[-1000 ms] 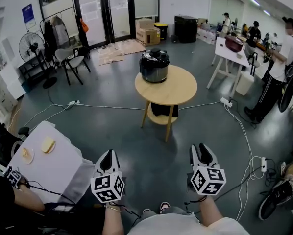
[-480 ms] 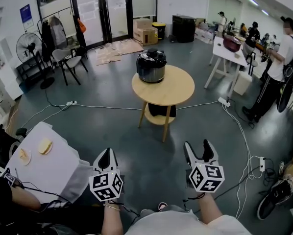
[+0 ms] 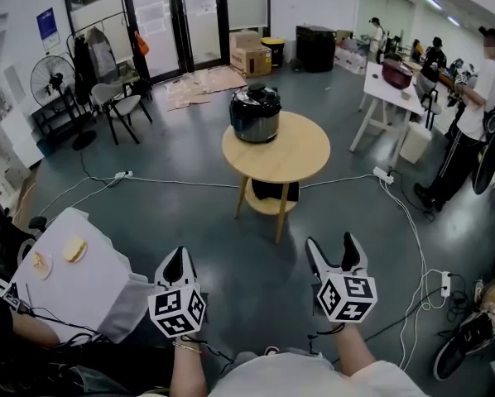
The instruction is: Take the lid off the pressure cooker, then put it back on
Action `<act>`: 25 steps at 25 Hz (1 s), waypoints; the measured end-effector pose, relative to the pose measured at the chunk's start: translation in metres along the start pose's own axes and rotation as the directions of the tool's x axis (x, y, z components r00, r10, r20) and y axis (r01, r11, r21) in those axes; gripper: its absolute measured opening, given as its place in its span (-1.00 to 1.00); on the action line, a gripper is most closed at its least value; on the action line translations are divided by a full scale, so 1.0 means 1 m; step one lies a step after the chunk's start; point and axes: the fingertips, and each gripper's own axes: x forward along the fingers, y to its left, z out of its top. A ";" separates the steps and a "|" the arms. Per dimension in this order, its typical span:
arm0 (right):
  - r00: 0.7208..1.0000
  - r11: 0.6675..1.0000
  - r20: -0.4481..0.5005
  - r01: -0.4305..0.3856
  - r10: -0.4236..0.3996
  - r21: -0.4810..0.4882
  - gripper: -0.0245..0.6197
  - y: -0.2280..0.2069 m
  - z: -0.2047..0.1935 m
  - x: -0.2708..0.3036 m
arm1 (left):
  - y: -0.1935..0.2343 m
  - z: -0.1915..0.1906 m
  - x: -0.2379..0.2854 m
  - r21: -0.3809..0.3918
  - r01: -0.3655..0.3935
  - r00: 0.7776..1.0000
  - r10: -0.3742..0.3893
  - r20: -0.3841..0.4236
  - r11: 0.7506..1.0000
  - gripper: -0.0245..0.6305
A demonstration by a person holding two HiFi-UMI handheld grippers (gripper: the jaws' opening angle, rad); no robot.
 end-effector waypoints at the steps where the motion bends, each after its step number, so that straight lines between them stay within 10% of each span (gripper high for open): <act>1: 1.000 1.000 -0.002 -0.005 0.005 0.001 0.36 -0.003 0.000 0.003 | -0.002 0.000 0.002 0.002 -0.005 1.000 0.005 0.000 1.000 -0.96; 25: 0.998 0.998 -0.065 -0.006 0.010 0.062 0.35 -0.054 -0.012 0.103 | -0.018 -0.009 0.126 -0.041 -0.016 0.999 0.014 -0.039 0.999 -0.96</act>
